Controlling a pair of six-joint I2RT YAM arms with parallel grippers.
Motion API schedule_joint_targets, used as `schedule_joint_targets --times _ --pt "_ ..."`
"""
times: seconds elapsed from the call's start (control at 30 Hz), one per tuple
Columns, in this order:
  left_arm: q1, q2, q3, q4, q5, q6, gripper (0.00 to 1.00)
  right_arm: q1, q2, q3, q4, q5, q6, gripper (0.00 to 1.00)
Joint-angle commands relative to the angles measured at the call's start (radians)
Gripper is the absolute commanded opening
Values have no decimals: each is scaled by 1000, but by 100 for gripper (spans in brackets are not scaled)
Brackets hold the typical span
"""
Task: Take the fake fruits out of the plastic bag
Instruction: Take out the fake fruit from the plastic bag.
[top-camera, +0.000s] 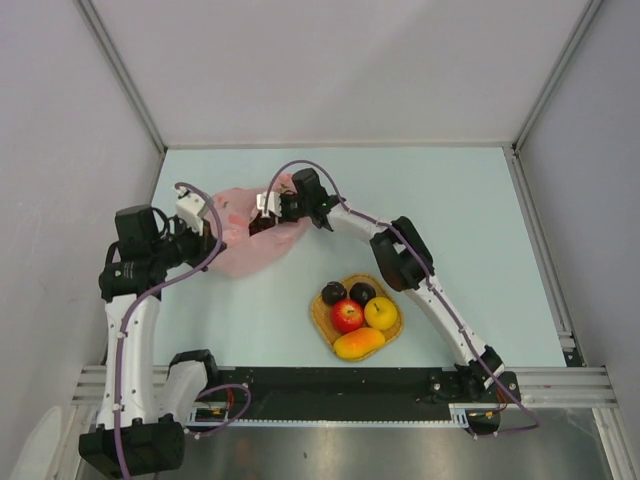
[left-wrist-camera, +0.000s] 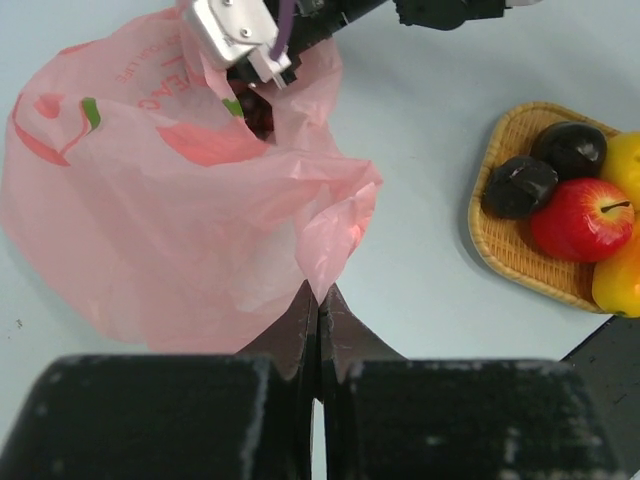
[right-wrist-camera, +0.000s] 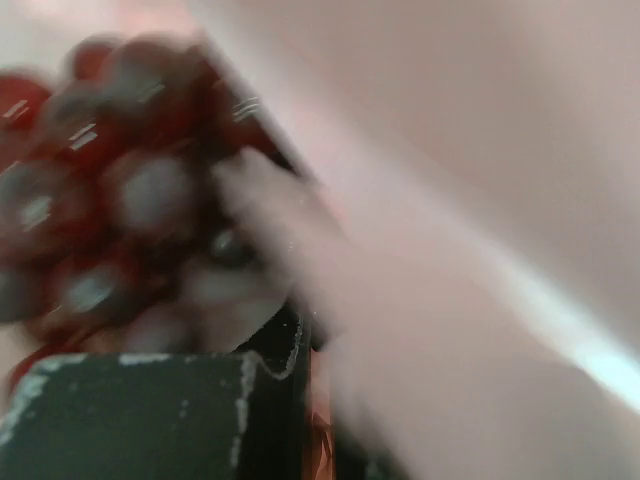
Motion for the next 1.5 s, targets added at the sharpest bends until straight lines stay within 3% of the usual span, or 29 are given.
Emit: schedule_joint_targets --times 0.0,0.17,0.7,0.9,1.13,1.23,1.3,1.33,1.4,1.43,1.47 --pt "-3 -1 32 24 13 13 1 11 -210 -189 222 -56 20 0" --pt "-3 -6 -22 154 28 -72 1 25 -475 -425 254 -97 58 0" --pt "-4 2 -88 478 28 -282 2 138 -896 -666 87 -4 130 0" --pt "-3 32 -86 526 -122 -368 0 129 -905 -654 107 79 398 0" --pt "-3 16 -113 484 -169 -339 0 54 -881 -558 169 119 754 0" --pt "-3 5 -113 481 -191 -340 0 27 -843 -516 185 125 779 0" --pt "-3 -1 -91 474 -171 -340 22 25 -824 -496 170 116 753 0" --pt "-3 -9 -77 465 -150 -340 38 24 -818 -486 158 113 741 0" --pt "-1 -24 -38 454 -61 -328 52 25 -794 -458 118 107 724 0" --pt "-1 -38 -22 457 14 -339 65 22 -789 -452 109 104 722 0" --pt "-1 -41 -8 475 42 -369 69 24 -786 -447 101 99 722 0"
